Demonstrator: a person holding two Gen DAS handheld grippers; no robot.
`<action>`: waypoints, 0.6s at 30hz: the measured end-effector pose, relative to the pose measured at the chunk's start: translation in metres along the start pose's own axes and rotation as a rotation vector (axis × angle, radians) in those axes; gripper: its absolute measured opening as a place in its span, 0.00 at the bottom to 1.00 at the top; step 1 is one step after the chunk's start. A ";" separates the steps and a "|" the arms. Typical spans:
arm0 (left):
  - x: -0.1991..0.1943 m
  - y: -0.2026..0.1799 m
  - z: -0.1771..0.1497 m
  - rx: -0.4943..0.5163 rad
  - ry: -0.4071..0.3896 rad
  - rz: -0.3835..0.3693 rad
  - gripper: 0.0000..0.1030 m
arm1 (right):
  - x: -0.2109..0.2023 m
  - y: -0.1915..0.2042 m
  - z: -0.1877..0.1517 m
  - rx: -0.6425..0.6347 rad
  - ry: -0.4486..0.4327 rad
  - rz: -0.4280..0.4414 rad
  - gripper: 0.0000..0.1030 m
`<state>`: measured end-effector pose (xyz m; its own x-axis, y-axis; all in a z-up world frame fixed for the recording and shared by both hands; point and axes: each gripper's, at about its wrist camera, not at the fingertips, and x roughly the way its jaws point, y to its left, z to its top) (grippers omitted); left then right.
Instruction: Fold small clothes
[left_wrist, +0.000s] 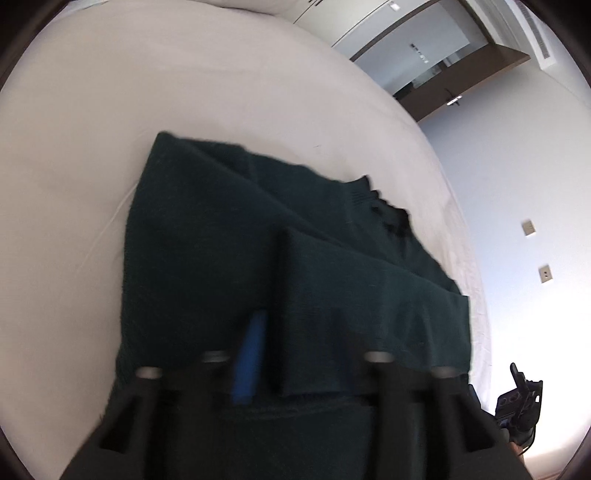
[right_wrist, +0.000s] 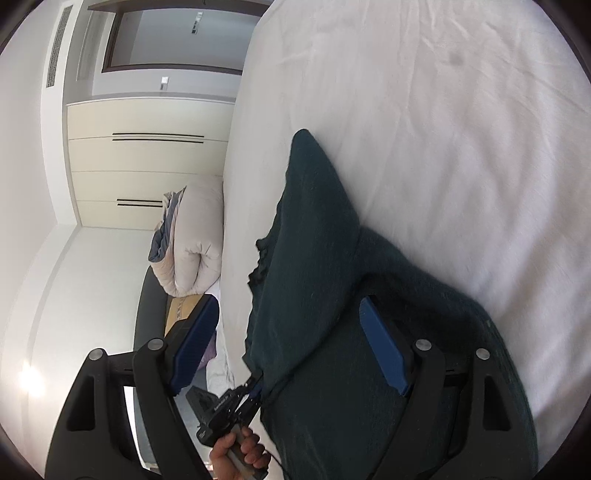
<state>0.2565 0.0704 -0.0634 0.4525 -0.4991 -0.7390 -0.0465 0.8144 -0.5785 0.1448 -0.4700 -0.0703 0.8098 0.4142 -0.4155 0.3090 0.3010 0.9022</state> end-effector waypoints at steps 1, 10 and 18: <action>-0.005 -0.004 0.000 0.013 -0.011 0.033 0.72 | -0.004 0.006 0.001 -0.025 -0.003 0.001 0.76; -0.035 -0.051 -0.005 0.218 -0.179 0.243 0.77 | 0.031 0.061 0.047 -0.211 0.067 0.005 0.76; 0.034 -0.055 -0.013 0.303 -0.057 0.181 0.76 | 0.108 0.041 0.088 -0.210 0.167 -0.056 0.76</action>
<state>0.2630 0.0053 -0.0612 0.5102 -0.3284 -0.7949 0.1319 0.9432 -0.3050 0.2884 -0.4883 -0.0675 0.6954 0.5228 -0.4931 0.2268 0.4915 0.8408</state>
